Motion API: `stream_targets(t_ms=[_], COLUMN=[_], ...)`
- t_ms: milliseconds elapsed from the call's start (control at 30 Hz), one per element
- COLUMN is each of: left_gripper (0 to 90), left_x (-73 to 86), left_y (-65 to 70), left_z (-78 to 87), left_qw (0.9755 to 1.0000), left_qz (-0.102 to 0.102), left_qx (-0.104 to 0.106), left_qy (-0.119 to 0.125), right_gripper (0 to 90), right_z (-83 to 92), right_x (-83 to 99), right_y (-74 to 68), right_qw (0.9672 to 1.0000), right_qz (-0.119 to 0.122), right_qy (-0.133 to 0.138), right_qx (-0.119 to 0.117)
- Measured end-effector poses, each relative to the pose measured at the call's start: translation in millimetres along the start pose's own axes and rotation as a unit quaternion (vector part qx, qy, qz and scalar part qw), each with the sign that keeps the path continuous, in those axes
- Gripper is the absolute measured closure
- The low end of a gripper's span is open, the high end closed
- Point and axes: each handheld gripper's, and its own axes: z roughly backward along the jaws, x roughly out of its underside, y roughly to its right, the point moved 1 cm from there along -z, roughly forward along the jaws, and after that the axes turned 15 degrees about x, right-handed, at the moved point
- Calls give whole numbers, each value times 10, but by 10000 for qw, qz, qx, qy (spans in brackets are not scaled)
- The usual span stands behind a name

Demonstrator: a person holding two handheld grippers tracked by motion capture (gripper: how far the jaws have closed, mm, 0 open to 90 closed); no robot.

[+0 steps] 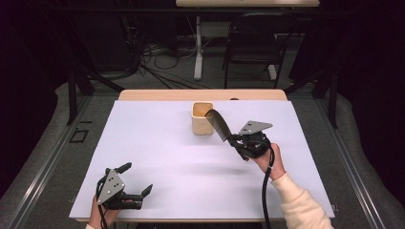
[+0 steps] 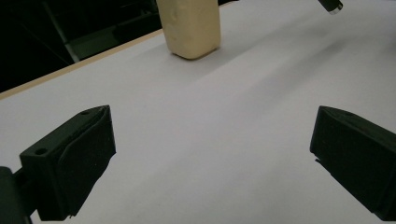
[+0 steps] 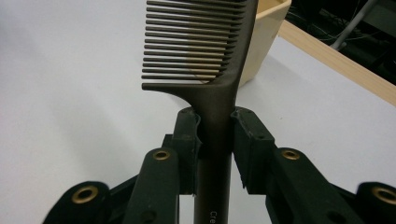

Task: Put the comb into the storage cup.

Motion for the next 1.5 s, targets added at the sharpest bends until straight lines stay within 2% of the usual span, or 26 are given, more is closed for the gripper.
stream_targets(t_ms=[600,1500], left_gripper=[2,2], left_x=[-3,-4], left_y=[-10,-7], left_z=[18,25], left_qw=[9999,9999], left_qz=[6,7], left_qx=[-117,-123], left_qy=[51,79], right_gripper=[716,716], right_z=[-80,-133], right_x=[-198,-384], right_y=[20,90], right_qw=[9998,9994], right_qz=[-21,-29], right_qy=[157,277], right_qx=[93,212])
